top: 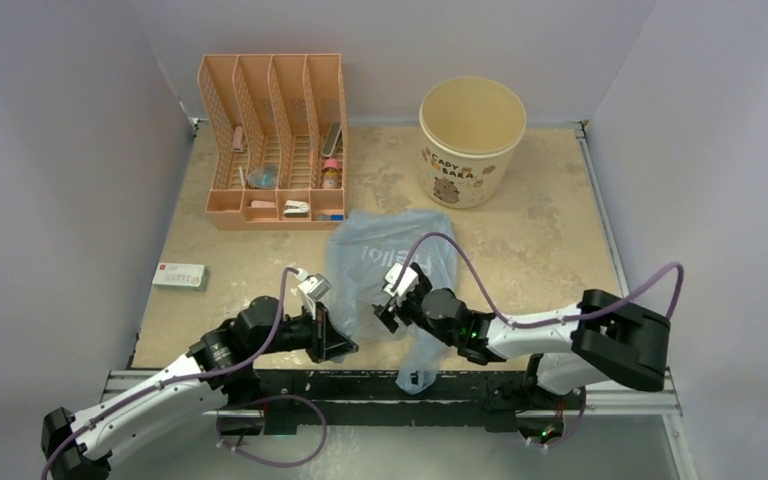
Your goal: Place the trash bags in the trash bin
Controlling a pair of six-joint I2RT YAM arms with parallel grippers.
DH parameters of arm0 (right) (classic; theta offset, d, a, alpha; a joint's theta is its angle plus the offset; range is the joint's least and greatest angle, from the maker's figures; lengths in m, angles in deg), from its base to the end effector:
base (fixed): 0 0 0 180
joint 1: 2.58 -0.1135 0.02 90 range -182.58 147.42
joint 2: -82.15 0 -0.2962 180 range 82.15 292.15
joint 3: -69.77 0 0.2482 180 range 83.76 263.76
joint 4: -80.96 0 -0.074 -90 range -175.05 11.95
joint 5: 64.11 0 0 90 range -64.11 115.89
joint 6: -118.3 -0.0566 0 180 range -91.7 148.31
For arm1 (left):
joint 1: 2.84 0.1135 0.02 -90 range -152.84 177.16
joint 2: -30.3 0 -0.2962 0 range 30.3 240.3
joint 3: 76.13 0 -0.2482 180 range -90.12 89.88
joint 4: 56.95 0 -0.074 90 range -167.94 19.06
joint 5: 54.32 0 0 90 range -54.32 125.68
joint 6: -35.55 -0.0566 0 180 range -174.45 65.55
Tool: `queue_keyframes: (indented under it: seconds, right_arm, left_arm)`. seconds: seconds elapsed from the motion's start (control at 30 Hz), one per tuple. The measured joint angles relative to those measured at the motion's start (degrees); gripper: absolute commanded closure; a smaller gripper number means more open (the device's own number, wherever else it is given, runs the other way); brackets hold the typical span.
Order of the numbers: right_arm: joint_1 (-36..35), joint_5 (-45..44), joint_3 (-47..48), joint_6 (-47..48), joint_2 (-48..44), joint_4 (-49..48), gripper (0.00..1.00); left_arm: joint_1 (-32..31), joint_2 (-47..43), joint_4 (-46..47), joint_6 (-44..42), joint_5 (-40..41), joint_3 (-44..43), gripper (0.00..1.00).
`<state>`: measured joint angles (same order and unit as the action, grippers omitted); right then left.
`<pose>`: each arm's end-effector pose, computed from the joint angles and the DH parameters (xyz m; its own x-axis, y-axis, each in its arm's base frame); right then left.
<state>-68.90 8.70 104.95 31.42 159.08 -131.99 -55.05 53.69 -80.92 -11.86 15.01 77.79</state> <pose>0.1217 0.2357 0.2172 -0.0201 -0.1753 -0.9843 -0.7598 0.6426 -0.0989 0.0543 -0.1026 0.1967 -0.8005 -0.0009 -0.5993 0.5422 0.4248 -0.7249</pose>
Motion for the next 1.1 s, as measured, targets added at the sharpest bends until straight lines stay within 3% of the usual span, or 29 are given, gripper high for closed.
queue_keyframes:
  seconds: [0.27, 0.37, 0.47, 0.5, 0.7, 0.97, 1.1]
  right_arm:
    - [-0.42, -3.04, 2.16, 2.84, 7.15, -0.96, 0.26]
    - [-0.52, -4.31, 2.27, 3.43, 7.21, -1.44, 0.54]
    - [-0.59, -7.45, 3.30, 2.86, 8.48, -1.90, 0.94]
    - [-0.57, -8.63, 4.04, 2.25, 9.25, -1.70, 1.00]
    - [-0.48, -9.79, 9.75, -2.23, 8.44, 3.82, 1.00]
    - [1.42, 1.62, 12.28, -12.20, -8.76, 4.13, 1.00]
    - [5.33, 6.91, 12.28, -16.37, -12.22, -0.04, 1.00]
  left_arm:
    - [0.00, -3.93, -3.54, -0.13, 1.22, -1.62, 1.00]
    - [0.00, -5.03, -5.51, -0.13, 1.75, -1.64, 1.00]
    - [0.00, -5.90, -6.75, -0.15, 2.21, -1.79, 1.00]
    - [0.00, -6.05, -7.13, -0.15, 2.34, -1.90, 1.00]
    - [0.00, -6.01, -7.76, -0.13, 2.99, -1.95, 1.00]
    - [0.00, -5.22, -4.04, 1.51, 4.26, 0.00, 1.00]
    - [0.00, -2.91, -1.55, 2.34, 4.20, 1.07, 1.00]
